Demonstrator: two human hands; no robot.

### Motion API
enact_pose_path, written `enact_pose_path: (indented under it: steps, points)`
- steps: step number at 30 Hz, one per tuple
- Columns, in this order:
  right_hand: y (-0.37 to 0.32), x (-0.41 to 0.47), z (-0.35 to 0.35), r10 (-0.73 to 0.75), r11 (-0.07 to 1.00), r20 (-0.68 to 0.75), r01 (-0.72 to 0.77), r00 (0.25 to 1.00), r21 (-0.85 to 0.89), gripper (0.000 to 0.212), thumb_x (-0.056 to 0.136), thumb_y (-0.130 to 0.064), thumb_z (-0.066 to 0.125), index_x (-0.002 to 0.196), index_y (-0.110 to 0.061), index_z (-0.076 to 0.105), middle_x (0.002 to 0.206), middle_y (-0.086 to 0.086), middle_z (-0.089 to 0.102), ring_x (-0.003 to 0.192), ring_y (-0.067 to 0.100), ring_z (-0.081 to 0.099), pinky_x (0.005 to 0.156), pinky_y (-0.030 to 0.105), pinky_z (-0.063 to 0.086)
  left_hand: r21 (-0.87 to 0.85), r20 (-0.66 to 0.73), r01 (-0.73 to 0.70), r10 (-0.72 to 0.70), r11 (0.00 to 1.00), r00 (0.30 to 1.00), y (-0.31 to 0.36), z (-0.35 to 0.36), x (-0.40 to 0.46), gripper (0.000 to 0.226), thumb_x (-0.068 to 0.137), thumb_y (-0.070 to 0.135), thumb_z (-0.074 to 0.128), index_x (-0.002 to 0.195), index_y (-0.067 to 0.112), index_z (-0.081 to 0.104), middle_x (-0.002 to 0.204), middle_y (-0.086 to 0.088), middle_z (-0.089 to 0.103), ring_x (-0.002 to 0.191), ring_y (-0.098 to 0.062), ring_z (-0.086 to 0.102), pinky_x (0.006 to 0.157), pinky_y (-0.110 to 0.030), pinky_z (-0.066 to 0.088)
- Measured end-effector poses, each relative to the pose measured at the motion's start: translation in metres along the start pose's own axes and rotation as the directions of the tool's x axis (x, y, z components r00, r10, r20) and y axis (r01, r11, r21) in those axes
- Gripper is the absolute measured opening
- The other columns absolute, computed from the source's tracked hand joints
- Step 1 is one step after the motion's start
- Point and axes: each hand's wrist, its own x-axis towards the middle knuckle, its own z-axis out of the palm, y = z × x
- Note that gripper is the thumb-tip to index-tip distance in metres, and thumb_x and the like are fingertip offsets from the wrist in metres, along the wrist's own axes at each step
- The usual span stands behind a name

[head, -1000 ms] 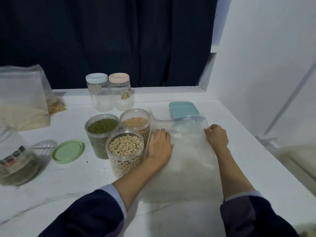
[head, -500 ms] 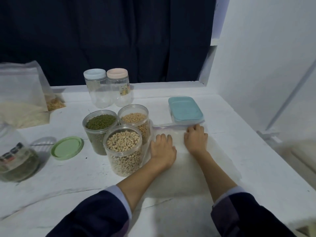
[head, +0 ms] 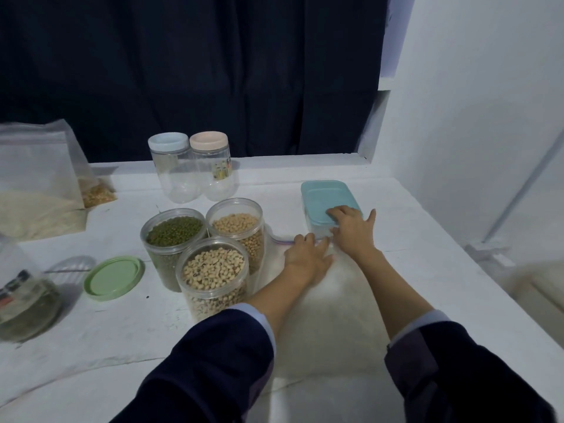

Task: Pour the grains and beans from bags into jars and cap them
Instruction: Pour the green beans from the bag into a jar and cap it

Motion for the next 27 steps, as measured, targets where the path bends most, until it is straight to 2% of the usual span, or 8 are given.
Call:
enact_pose_path:
  steps: [3, 7, 13, 16, 21, 22, 24, 27]
  points:
    - [0.0, 0.012, -0.002, -0.043, 0.997, -0.034, 0.041, 0.999, -0.067, 0.04, 0.098, -0.013, 0.047, 0.137, -0.023, 0.047, 0.14, 0.0, 0.046, 0.132, 0.022, 0.037, 0.113, 0.059, 0.003, 0.067, 0.056, 0.023, -0.027, 0.997, 0.998, 0.003, 0.0, 0.009, 0.052, 0.099, 0.052, 0.023, 0.145, 0.028, 0.025, 0.138, -0.012, 0.034, 0.124, -0.033, 0.03, 0.1, -0.05, 0.04]
    - [-0.004, 0.03, -0.015, -0.042, 0.999, -0.15, 0.039, 0.988, -0.022, 0.04, 0.1, -0.008, 0.039, 0.137, -0.022, 0.049, 0.141, 0.002, 0.047, 0.133, 0.023, 0.036, 0.112, 0.06, 0.002, 0.096, 0.083, 0.047, -0.055, 0.994, 0.995, 0.008, -0.005, 0.014, 0.053, 0.098, 0.054, 0.019, 0.145, 0.03, 0.027, 0.138, -0.011, 0.031, 0.124, -0.033, 0.027, 0.097, -0.051, 0.043]
    - [-0.007, 0.017, -0.005, -0.035, 0.999, -0.193, 0.034, 0.98, -0.012, 0.044, 0.097, -0.003, 0.042, 0.137, -0.019, 0.049, 0.139, 0.005, 0.048, 0.131, 0.028, 0.035, 0.112, 0.06, 0.001, 0.0, 0.054, 0.038, -0.038, 0.999, 0.998, 0.005, -0.008, 0.011, 0.054, 0.099, 0.051, 0.026, 0.144, 0.023, 0.031, 0.14, -0.012, 0.032, 0.13, -0.031, 0.026, 0.102, -0.045, 0.036]
    - [-0.004, -0.001, 0.009, -0.011, 1.0, -0.197, 0.015, 0.98, 0.019, 0.044, 0.094, -0.006, 0.046, 0.138, -0.017, 0.048, 0.14, 0.008, 0.046, 0.133, 0.03, 0.033, 0.112, 0.061, -0.001, -0.113, 0.008, 0.079, -0.079, 0.99, 0.997, -0.006, -0.016, 0.01, 0.05, 0.098, 0.036, 0.04, 0.135, 0.004, 0.037, 0.136, -0.015, 0.04, 0.129, -0.031, 0.033, 0.1, -0.041, 0.035]
    - [-0.01, -0.014, 0.013, 0.056, 0.997, -0.062, -0.059, 0.997, -0.046, 0.047, 0.095, -0.005, 0.04, 0.14, -0.02, 0.04, 0.145, 0.006, 0.037, 0.138, 0.026, 0.026, 0.112, 0.063, 0.001, -0.231, 0.182, 0.084, -0.041, 0.969, 0.982, -0.019, -0.046, 0.006, 0.038, 0.095, 0.01, 0.042, 0.13, -0.003, 0.042, 0.134, -0.021, 0.047, 0.122, -0.033, 0.047, 0.095, -0.034, 0.038]
    - [-0.013, -0.01, 0.009, 0.071, 0.996, -0.06, -0.074, 0.996, -0.052, 0.045, 0.095, -0.005, 0.04, 0.138, -0.019, 0.042, 0.144, 0.006, 0.038, 0.137, 0.026, 0.027, 0.111, 0.064, 0.001, -0.248, 0.16, 0.056, -0.016, 0.967, 0.987, -0.022, -0.054, 0.004, 0.038, 0.094, 0.011, 0.046, 0.13, -0.002, 0.044, 0.133, -0.021, 0.047, 0.12, -0.033, 0.048, 0.094, -0.033, 0.039]
    - [-0.025, -0.001, -0.001, 0.069, 0.995, -0.102, -0.076, 0.992, -0.07, 0.044, 0.09, -0.001, 0.047, 0.132, -0.012, 0.049, 0.144, 0.011, 0.039, 0.136, 0.029, 0.029, 0.112, 0.063, 0.003, -0.332, -0.022, -0.039, 0.034, 0.943, 0.999, -0.031, -0.079, -0.001, 0.037, 0.091, 0.012, 0.054, 0.127, 0.002, 0.05, 0.129, -0.019, 0.048, 0.116, -0.031, 0.05, 0.094, -0.033, 0.042]
    - [-0.05, 0.0, 0.0, -0.024, 0.973, -0.296, 0.09, 0.955, 0.213, 0.047, 0.067, 0.02, 0.055, 0.111, 0.006, 0.062, 0.123, 0.026, 0.055, 0.118, 0.041, 0.048, 0.103, 0.053, 0.03, -0.282, -0.347, -0.086, -0.018, 0.955, 0.938, -0.053, -0.125, -0.017, 0.041, 0.09, 0.027, 0.062, 0.127, 0.011, 0.051, 0.13, -0.011, 0.046, 0.122, -0.026, 0.044, 0.099, -0.039, 0.041]
